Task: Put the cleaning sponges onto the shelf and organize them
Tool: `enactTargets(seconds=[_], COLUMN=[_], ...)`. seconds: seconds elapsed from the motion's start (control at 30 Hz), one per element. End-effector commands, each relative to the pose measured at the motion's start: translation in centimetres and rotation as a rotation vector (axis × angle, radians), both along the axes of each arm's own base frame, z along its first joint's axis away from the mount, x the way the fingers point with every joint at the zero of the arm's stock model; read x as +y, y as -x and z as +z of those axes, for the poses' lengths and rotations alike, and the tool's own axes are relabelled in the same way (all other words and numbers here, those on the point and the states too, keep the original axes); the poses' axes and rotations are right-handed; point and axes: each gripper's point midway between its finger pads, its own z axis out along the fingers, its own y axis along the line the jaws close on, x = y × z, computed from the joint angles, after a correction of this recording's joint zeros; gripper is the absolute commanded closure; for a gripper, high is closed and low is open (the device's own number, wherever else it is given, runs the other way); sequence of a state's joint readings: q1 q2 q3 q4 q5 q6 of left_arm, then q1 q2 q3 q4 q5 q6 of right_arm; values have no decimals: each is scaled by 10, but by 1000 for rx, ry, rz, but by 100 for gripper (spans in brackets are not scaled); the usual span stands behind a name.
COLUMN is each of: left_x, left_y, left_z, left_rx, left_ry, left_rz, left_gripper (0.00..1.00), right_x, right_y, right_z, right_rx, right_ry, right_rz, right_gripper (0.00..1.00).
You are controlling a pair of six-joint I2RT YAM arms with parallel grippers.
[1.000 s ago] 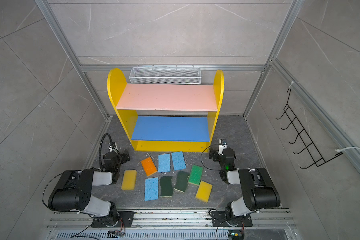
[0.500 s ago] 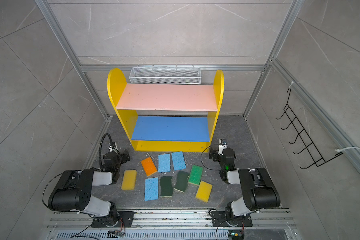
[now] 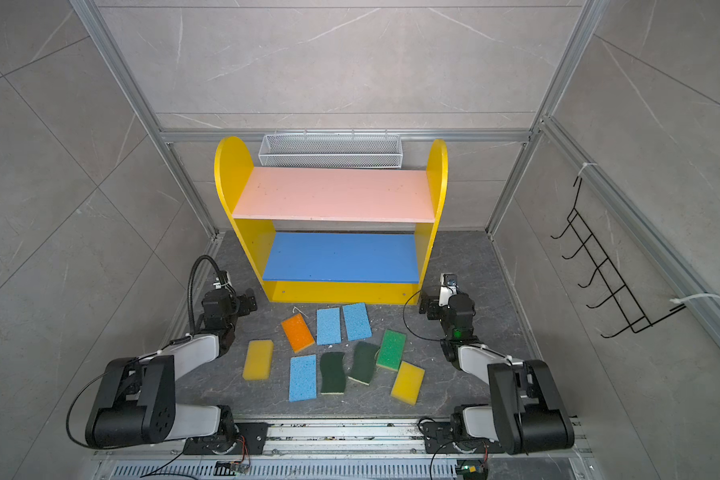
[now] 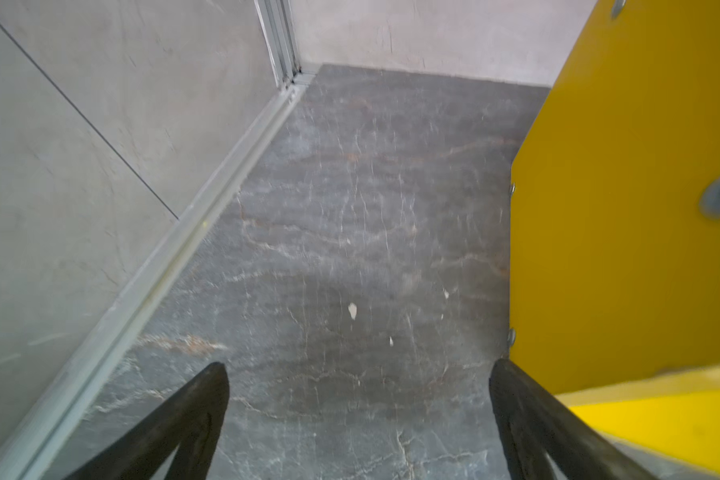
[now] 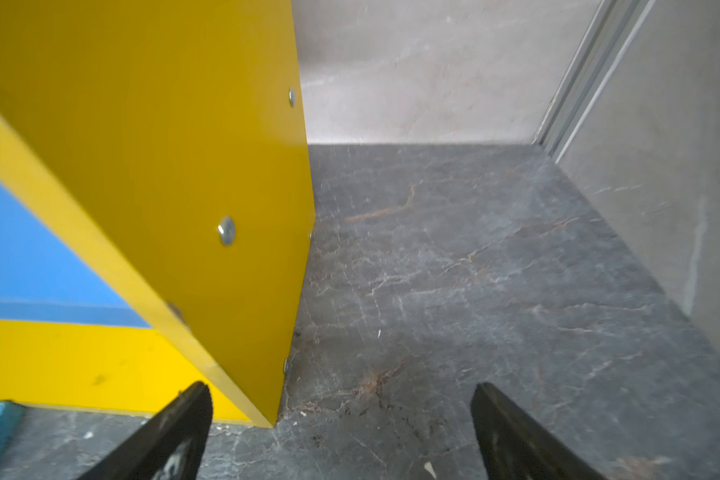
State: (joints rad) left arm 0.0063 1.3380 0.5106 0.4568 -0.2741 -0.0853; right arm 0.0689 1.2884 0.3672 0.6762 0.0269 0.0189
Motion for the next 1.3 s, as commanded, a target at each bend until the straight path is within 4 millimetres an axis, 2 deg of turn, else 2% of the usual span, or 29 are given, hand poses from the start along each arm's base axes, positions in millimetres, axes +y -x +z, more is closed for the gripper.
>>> enactTargets(seconds=[0.0,0.2,0.43,0.57,0.7,0.8,0.97,1.13,1.27], left_x=[10,7,9,15,16,14,7,5,6], left_y=[17,44,79,99,107,109,116,126,134], left_z=[10,40,68,77,83,86,90,97,103], left_rx=[53,16,-25,26,137,195,209,219,244], left_ry=[36,127,243,272,253,253,280,286,262], left_rz=[90,118,202,277,314,314,289,280,274], left_gripper=[0,0,0,0,3,6,7,7,7], right_x=[-5,-9,-15,-20,-28,-20,-4,16,29], right_y=[10,36,84,114,141,155,171,182,195], right_z=[11,34,41,48,45,37,32,12,4], right_rx=[35,45,180,223,365,488,523,656,722], right_ry=[-23,-121,-199,-264,-270,-273,-364,-376,-378], right_rz=[-42,-123,-250,-307,-397,-387,-355,-303,-264], right_gripper=[3,3,8,8,7,9,10,10,10])
